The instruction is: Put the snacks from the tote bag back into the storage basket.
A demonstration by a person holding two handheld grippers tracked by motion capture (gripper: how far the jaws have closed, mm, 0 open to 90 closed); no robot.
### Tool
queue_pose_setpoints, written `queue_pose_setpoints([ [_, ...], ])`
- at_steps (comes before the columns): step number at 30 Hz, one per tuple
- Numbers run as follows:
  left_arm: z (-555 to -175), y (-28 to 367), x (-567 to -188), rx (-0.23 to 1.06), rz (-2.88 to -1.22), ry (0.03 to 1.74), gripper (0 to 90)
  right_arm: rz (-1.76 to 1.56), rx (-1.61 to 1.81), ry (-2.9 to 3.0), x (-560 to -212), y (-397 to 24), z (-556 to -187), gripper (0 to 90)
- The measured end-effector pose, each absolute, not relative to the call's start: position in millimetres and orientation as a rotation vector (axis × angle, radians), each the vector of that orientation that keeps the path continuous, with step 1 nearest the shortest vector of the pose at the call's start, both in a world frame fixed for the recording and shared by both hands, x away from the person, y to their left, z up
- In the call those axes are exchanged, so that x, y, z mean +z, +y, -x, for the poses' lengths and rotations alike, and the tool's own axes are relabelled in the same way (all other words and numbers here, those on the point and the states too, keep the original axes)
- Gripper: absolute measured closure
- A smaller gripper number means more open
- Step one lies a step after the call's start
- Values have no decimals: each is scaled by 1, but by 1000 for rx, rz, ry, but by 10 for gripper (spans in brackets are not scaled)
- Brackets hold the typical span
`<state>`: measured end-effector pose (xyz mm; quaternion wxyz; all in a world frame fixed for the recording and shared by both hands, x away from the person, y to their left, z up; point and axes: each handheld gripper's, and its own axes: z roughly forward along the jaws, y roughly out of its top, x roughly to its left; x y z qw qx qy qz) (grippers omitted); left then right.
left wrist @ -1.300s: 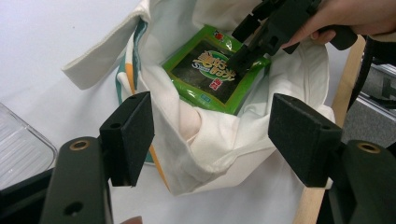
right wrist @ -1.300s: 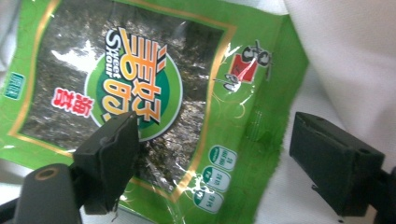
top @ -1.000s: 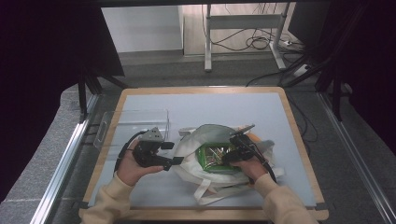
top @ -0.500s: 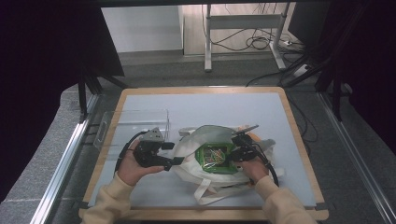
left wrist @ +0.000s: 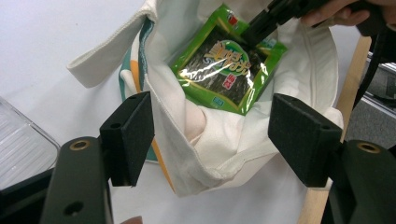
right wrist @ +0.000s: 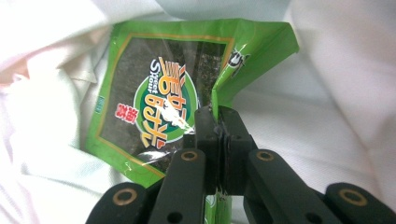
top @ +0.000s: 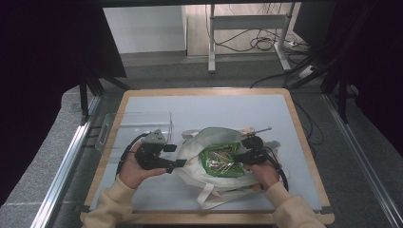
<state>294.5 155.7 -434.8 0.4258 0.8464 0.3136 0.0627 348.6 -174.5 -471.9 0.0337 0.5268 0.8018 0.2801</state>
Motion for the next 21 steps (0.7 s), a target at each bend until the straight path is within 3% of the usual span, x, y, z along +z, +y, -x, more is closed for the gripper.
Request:
queue_pose_setpoints([
  [21, -295, 157, -435, 160, -2115, 790, 312, -1435, 942, 2411, -424, -195, -322, 873],
])
